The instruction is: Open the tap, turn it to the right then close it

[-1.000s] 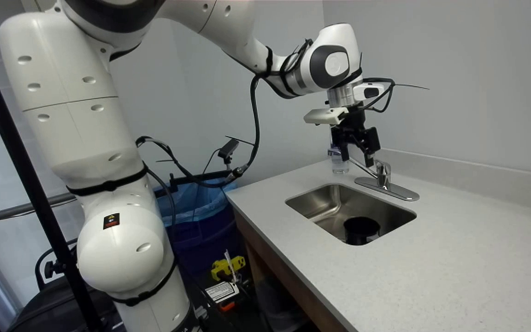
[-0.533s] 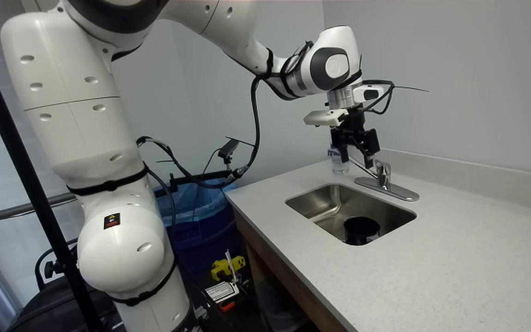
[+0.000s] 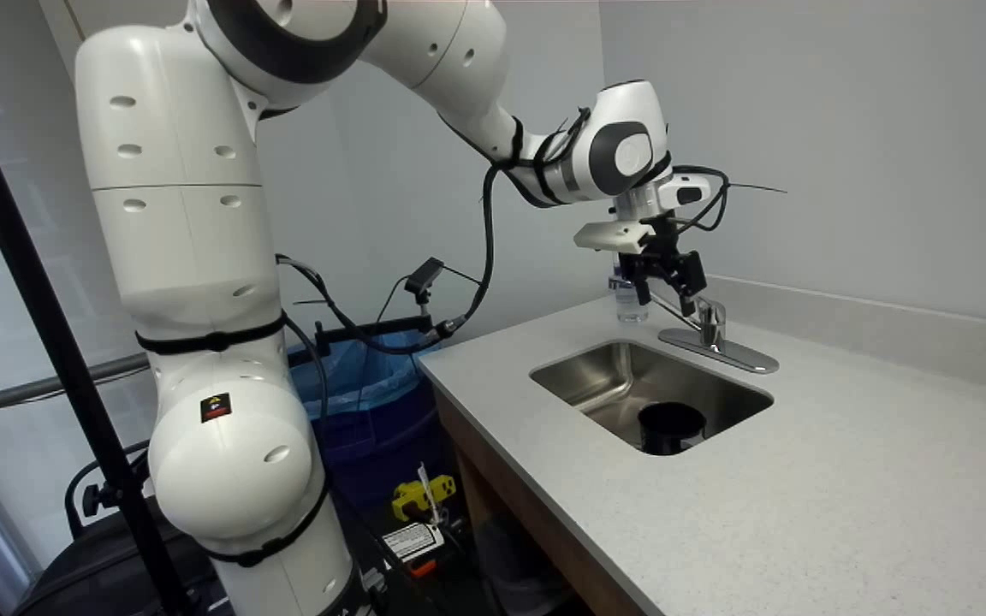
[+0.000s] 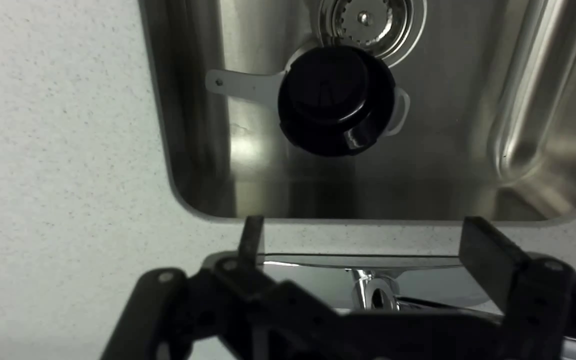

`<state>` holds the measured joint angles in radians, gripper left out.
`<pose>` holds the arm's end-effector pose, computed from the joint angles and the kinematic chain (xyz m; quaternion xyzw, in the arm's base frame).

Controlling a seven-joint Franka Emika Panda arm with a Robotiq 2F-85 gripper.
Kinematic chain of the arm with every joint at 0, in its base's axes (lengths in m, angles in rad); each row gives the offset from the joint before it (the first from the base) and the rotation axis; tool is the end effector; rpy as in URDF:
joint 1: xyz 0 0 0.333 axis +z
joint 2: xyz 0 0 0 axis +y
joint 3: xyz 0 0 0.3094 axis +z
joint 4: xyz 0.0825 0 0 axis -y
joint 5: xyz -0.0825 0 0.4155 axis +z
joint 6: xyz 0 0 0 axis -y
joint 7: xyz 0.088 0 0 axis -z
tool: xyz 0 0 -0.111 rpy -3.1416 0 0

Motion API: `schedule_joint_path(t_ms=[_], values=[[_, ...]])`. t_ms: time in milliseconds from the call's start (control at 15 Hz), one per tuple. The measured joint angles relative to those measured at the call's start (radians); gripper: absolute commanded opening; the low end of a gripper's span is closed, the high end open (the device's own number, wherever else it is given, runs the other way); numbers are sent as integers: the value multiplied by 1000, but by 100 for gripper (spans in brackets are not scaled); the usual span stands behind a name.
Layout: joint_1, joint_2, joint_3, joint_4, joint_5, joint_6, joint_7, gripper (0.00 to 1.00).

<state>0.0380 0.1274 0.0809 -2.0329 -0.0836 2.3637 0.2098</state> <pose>0.6169 0.0716 0.3763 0.9942 -0.0194 0.1048 0.0101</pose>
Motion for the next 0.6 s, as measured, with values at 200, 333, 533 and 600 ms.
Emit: schedule_joint_path(t_ms=[200,333,533,600], values=[[7,69,0,62,16,20,0,100],[16,107,1,102,35,22,0,100],[37,146,7,151,62,23,0,100],[43,155,11,165,69,23,0,100]])
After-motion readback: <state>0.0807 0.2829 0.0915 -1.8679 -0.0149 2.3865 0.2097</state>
